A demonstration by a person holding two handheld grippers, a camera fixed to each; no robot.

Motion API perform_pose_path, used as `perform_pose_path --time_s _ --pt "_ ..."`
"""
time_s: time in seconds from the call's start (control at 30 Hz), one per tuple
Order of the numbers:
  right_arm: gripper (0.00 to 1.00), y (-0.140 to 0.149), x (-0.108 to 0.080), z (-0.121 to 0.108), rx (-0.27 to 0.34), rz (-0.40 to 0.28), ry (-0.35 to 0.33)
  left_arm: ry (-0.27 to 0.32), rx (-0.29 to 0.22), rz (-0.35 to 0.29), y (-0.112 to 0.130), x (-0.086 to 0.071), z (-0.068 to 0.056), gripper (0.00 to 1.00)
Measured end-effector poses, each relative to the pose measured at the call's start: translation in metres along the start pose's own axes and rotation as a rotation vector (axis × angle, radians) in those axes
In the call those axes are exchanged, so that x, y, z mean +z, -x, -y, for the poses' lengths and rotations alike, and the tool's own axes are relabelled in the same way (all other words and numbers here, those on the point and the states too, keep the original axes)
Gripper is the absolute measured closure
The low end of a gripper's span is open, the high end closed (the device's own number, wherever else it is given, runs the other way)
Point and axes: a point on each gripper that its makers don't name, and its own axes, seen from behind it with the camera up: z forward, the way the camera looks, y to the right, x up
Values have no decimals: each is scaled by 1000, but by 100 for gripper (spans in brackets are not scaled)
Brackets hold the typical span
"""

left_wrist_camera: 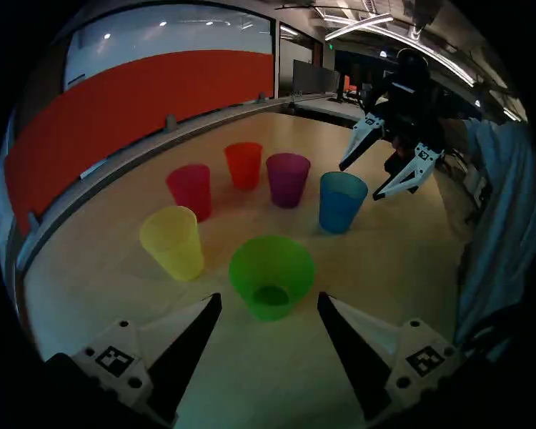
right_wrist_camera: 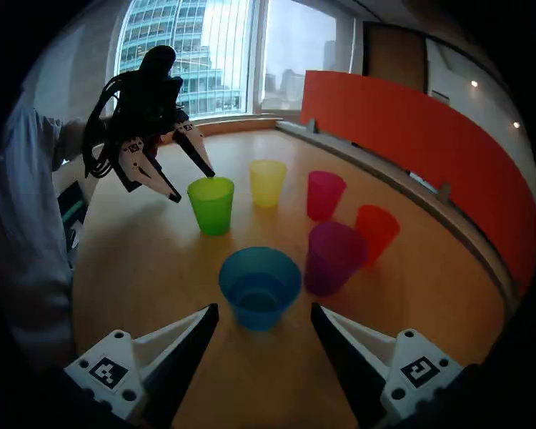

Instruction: Pour water

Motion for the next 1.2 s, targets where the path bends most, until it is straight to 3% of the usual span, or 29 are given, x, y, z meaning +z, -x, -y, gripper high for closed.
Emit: perform_pose_path --time_s 0.4,0.87,1.07,1.2 --pt "0 -1 25 4 -3 7 -26 23 0 11 -3 23 0 0" --pt "0 -5 34 5 2 -4 -33 18 7 18 -6 38 1 0" --pt "0 -5 35 5 4 -6 -31 8 3 21 -5 42 3 14" --pt "0 -7 36 6 5 -10 -32 6 2 20 -5 42 3 15"
